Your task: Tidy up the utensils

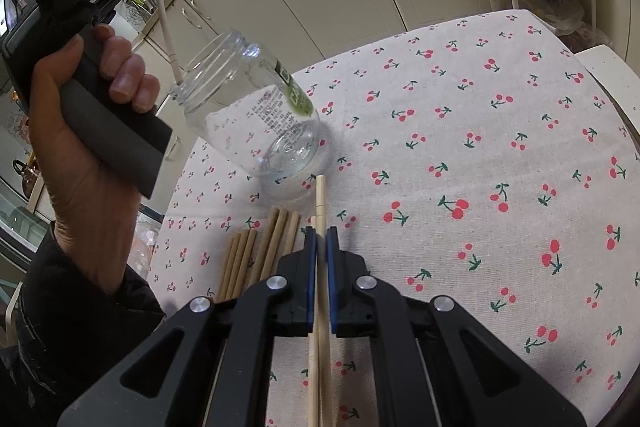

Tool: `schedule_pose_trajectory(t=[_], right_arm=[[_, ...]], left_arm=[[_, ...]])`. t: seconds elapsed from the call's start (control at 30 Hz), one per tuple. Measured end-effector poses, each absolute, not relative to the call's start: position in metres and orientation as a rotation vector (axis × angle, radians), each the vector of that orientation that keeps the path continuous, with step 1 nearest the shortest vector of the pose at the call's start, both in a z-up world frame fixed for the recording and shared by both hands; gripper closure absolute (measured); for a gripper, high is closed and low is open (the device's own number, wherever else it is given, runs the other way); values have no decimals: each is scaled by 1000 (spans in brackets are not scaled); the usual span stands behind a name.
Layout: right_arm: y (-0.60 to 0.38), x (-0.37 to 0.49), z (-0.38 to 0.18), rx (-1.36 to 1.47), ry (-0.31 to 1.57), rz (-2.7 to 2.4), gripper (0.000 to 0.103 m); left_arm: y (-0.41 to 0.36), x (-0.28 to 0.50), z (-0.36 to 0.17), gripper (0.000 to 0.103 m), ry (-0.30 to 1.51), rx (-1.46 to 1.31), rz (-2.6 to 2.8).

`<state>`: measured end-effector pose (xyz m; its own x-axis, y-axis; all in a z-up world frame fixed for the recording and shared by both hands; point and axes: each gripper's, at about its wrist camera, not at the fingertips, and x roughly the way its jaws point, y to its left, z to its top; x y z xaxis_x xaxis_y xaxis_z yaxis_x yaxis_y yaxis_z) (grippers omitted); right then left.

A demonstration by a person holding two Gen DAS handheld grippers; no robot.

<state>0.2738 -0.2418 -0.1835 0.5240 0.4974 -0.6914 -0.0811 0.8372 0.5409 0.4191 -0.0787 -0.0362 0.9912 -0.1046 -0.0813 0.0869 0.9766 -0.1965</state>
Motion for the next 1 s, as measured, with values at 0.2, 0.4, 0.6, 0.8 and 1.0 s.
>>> schedule_pose_trajectory(t=[0.2,0.4,0.6,0.8,1.0], right_arm=[[-241,274,-183,485,969,365,97],[-243,273,-180,491,955,362,97],[-254,269,-170,536,882,372,97],[-272,266,-142,602,733,358,97],[-267,274,-79,607,512,361,97]], left_arm=[[-82,420,-34,98,82,-189,-102],[-83,411,-48,98,123,-151,-123],[-84,393,-68,98,239,-71,-173],[-66,352,-80,49,315,-22,-169],[-19,306,-101,34,400,-85,-125]])
